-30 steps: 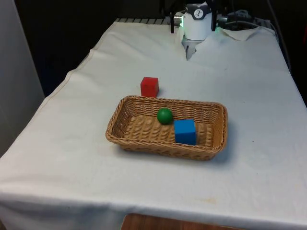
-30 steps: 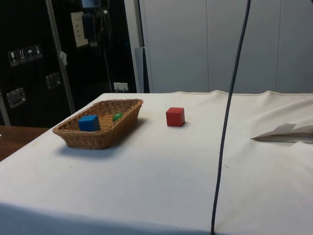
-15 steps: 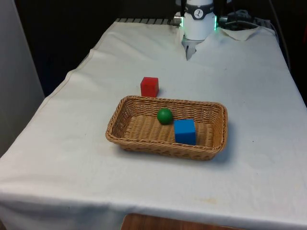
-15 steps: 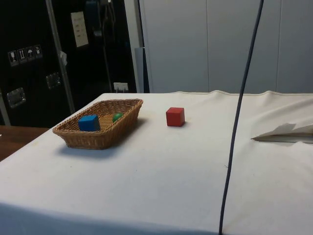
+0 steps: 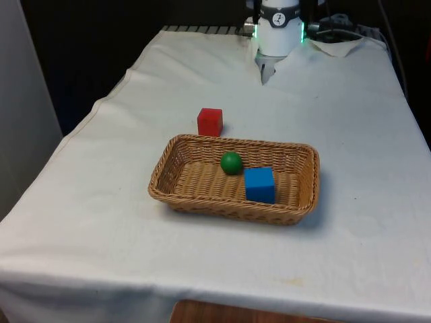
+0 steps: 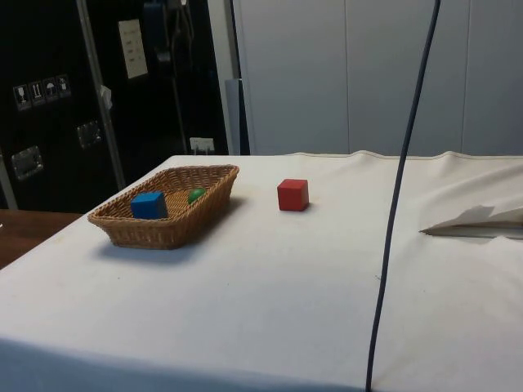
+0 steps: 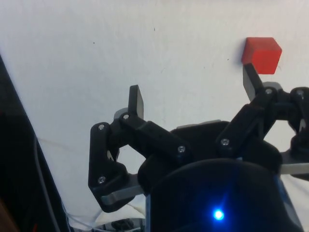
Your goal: Place all non-red objects into the basket.
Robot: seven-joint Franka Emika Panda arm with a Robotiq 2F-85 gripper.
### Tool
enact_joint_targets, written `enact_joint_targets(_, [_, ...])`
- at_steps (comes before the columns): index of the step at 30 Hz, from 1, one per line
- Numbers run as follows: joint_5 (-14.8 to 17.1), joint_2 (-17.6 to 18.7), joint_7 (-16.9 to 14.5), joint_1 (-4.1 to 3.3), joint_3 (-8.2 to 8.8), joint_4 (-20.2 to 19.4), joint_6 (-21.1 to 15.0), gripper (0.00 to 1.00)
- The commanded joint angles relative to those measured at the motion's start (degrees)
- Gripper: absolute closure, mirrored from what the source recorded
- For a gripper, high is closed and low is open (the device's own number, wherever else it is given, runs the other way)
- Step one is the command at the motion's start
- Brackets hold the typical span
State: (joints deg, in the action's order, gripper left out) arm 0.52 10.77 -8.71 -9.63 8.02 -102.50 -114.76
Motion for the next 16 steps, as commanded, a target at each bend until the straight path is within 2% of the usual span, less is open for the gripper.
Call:
enact_joint_targets(1, [0.0,0.1,0.6,0.0,0.0,-0.1,-0.2,0.0])
enact_joint_targets(6, [0.0,0.1,1.9,0.0,0.0,0.0,0.0,0.0])
enact_joint_targets(14, [0.0,0.4,6.0,0.0,0.06,-0.1,-0.1,0.0])
enact_joint_targets(15, [0.0,0.4,5.3,0.06,0.0,0.0,0.0,0.0])
enact_joint_targets(16, [0.0,0.4,6.4,0.06,0.06,-0.1,-0.1,0.0])
